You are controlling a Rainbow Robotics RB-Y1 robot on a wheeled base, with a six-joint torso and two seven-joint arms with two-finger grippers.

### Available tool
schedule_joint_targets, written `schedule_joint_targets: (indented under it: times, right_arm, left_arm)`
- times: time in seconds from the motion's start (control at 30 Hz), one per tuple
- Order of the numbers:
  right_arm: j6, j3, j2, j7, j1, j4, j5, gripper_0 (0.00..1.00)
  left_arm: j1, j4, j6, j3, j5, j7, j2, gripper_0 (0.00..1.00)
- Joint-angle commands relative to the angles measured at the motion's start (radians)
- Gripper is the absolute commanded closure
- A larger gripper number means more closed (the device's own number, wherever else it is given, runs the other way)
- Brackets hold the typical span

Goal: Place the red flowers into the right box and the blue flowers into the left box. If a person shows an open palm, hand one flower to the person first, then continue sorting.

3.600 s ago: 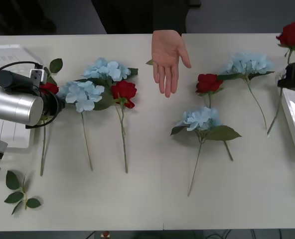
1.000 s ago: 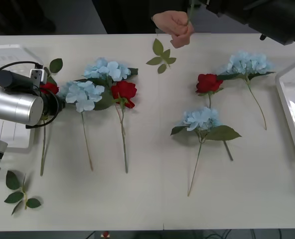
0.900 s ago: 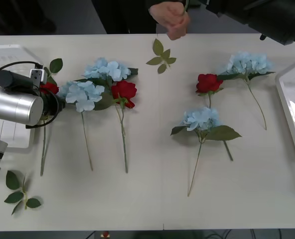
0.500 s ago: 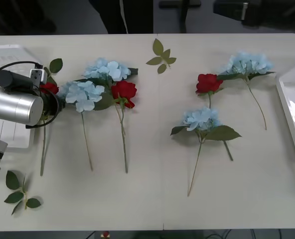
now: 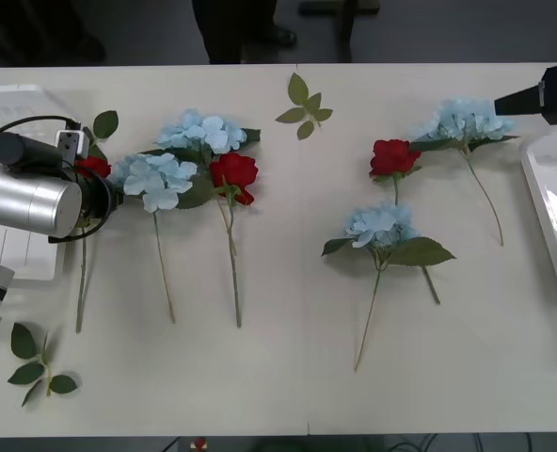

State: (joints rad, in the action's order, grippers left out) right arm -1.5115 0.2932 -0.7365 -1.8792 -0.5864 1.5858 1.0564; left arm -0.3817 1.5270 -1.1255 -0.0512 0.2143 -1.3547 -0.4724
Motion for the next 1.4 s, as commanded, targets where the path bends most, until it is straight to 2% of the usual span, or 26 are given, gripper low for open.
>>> schedule_joint_targets:
  times: [0.03,0.3,0.5,0.77,1.4]
  right_arm:
    - [-0.006,-0.055,-0.055,0.158,-0.01,-0.066,-0.11,0.0]
    - [0.017,-0.155,-0.067,0.328,-0.036,-0.244,-0.213,0.0]
    - [0.111,-0.256,-0.058,0.324,-0.104,-0.408,-0.217,0.0]
    - [0.217,-0.371,-0.011,0.327,-0.174,-0.52,-0.243,0.0]
    - [0.386,-0.39,0.135,0.316,-0.194,-0.676,-0.374,0.0]
  left_arm:
    - [-0.006,0.03,0.0,0.027,0.005,-0.034,-0.009,0.0]
    - [0.006,0.027,0.0,0.027,0.005,-0.035,-0.009,0.0]
    - [0.032,0.027,0.004,0.025,0.005,-0.046,-0.008,0.0]
    - [0.046,0.027,0.003,0.025,0.002,-0.061,0.017,0.0]
    - [0.053,-0.01,0.024,0.025,-0.067,-0.084,0.061,0.0]
